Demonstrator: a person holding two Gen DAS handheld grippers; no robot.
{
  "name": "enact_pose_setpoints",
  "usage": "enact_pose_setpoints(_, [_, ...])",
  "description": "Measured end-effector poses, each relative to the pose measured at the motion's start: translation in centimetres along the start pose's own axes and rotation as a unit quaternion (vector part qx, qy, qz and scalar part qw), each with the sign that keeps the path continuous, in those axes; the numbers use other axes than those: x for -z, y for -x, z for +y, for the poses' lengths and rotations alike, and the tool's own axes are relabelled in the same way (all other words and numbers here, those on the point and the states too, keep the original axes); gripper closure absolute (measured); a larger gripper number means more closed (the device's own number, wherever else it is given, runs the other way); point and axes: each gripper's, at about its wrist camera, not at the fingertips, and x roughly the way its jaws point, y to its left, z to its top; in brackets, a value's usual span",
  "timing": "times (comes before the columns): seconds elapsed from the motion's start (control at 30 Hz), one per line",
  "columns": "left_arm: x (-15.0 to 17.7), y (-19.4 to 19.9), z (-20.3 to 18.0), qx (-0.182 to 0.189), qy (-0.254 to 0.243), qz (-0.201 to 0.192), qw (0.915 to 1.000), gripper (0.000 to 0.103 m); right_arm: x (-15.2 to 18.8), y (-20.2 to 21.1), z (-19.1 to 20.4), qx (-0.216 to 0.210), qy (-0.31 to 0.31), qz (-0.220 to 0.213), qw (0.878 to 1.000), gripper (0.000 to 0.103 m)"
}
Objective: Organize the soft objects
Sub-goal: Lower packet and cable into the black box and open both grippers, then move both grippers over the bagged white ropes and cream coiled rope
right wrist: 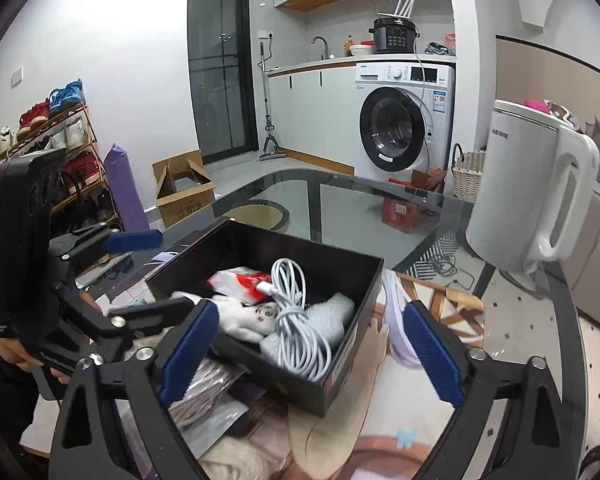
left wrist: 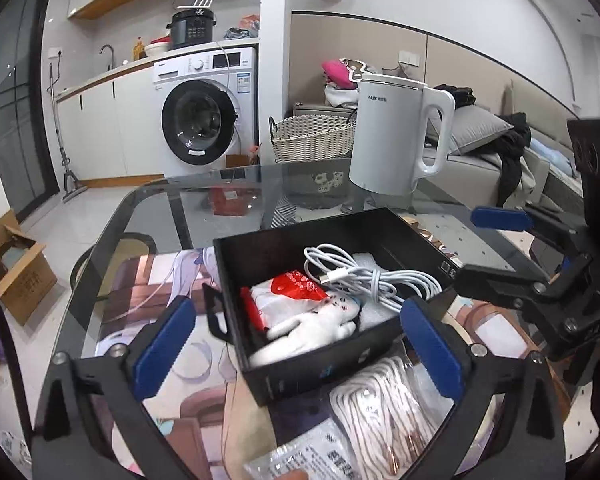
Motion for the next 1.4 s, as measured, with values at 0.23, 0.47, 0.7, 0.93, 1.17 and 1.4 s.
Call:
enact_pose_setpoints(0.23, [1.5,1.8,0.2,0.001,-0.001,0.001,1.0,0.0,1.2,1.6,1.0,-0.01,-0.007,0.011,1.0,0.001])
enact_pose_setpoints(0.47, [2.9,3.1,-0.6,-0.005,-0.011,0.008,0.9999,0.0,3.6,3.2,1.8,-0.008,-0.014,0.03,0.999,0.001])
enact_pose_setpoints(0.7, [3.6,3.8,-1.7,-0.017,-0.026,0.01,0.9995,0.0,5.3,4.2,2.1,-0.009,-0.02,0.048,0.999,0.001])
enact_pose_setpoints(0.93, [4.1,3.9,-1.4,-0.02,-0.016,0.014,0.9996,0.0,6.2,4.7,2.5,-0.017,-0.006,0.064,0.998,0.001])
enact_pose_setpoints(1.17, [4.1,4.0,-1.1,-0.023,-0.015,0.014,0.9995,0.0,7.0,4.2,3.2,-0.033,0.027,0.088,0.995,0.001])
enact_pose_setpoints(1.4, [4.2,3.9,-1.2,-0.027,-0.021,0.018,0.9993,0.0,7.9,3.0,4.2,-0.057,0.037,0.113,0.991,0.001])
